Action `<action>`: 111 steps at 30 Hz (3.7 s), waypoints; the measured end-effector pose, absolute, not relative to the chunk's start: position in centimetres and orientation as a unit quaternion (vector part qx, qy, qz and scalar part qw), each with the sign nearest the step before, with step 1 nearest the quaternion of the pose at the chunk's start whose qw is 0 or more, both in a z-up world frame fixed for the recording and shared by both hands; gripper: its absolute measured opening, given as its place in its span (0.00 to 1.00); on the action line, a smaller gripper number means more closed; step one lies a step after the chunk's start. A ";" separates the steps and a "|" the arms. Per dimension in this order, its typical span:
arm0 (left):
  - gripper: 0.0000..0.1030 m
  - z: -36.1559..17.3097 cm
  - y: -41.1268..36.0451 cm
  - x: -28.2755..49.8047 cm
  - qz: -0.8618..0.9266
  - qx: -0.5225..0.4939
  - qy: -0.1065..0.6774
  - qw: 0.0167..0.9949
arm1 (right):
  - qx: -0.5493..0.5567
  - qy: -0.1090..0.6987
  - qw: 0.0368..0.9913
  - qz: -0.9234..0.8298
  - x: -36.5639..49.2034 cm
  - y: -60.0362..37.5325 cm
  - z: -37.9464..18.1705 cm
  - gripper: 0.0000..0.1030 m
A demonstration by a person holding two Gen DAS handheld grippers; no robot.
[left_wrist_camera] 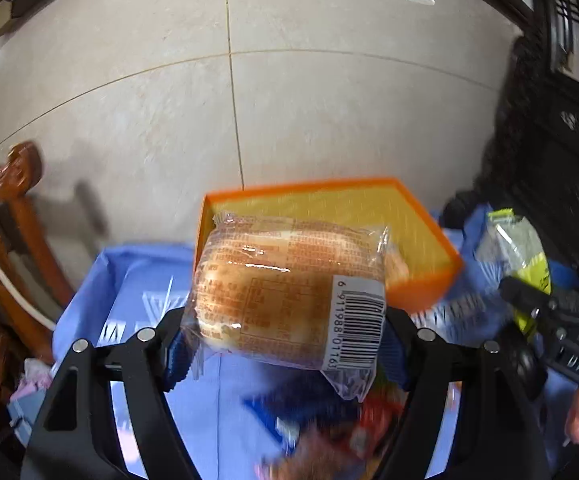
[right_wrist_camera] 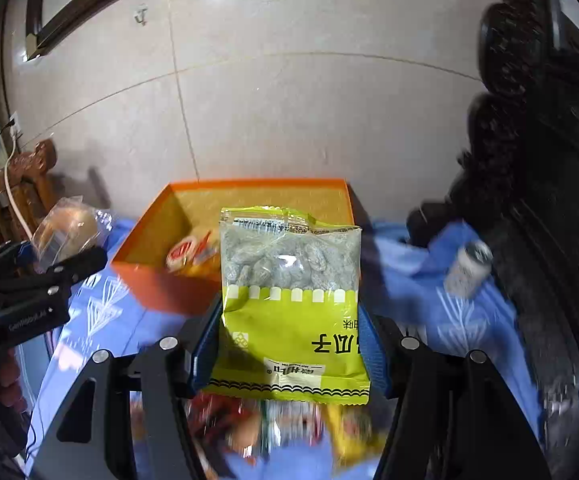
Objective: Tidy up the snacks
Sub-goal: 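Drop the bread loaf and seed bag into the orange box with both tools, then move both open tools back toward the remaining snacks, then grasp the pink mooncake bag with the left tool while the right tool grasps the peanut bag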
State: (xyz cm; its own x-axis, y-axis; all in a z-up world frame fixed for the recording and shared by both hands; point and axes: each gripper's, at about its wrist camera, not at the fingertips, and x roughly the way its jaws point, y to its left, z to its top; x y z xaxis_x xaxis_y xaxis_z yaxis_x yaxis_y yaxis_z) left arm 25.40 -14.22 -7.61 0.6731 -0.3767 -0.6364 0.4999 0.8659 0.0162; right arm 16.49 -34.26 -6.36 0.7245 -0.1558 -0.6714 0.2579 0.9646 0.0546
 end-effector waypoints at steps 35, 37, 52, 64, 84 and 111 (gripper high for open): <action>0.96 -9.6 -19.8 36.3 -0.173 0.120 0.343 0.915 | 0.060 0.382 0.916 -0.107 27.3 -34.6 -9.6 0.97; 0.96 -9.1 -19.2 35.4 -0.175 0.112 0.343 0.916 | 0.059 0.378 0.918 -0.108 26.3 -34.4 -9.0 0.97; 0.96 -11.4 -13.3 24.2 -0.208 0.113 0.357 0.904 | 0.111 0.412 0.900 -0.092 14.3 -32.3 -10.9 0.97; 0.96 -19.7 -6.1 16.2 -0.205 0.162 0.416 0.871 | 0.223 0.507 0.830 -0.069 8.0 -24.8 -21.7 0.97; 0.96 -24.6 -9.4 18.2 -0.294 0.201 0.432 0.829 | 0.172 0.530 0.828 -0.061 10.3 -20.7 -25.4 0.58; 0.56 -25.6 -9.8 15.3 -0.354 0.179 0.433 0.809 | 0.156 0.510 0.843 -0.069 6.3 -24.7 -22.3 0.36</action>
State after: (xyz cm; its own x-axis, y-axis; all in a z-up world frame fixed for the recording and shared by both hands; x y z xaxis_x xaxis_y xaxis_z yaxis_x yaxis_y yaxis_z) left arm 15.33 -9.79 -25.59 0.3745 -0.4180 -0.8277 0.7280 0.6854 -0.0168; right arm 6.26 -24.70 -22.34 0.4712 0.0434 -0.8810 0.2751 0.9418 0.1935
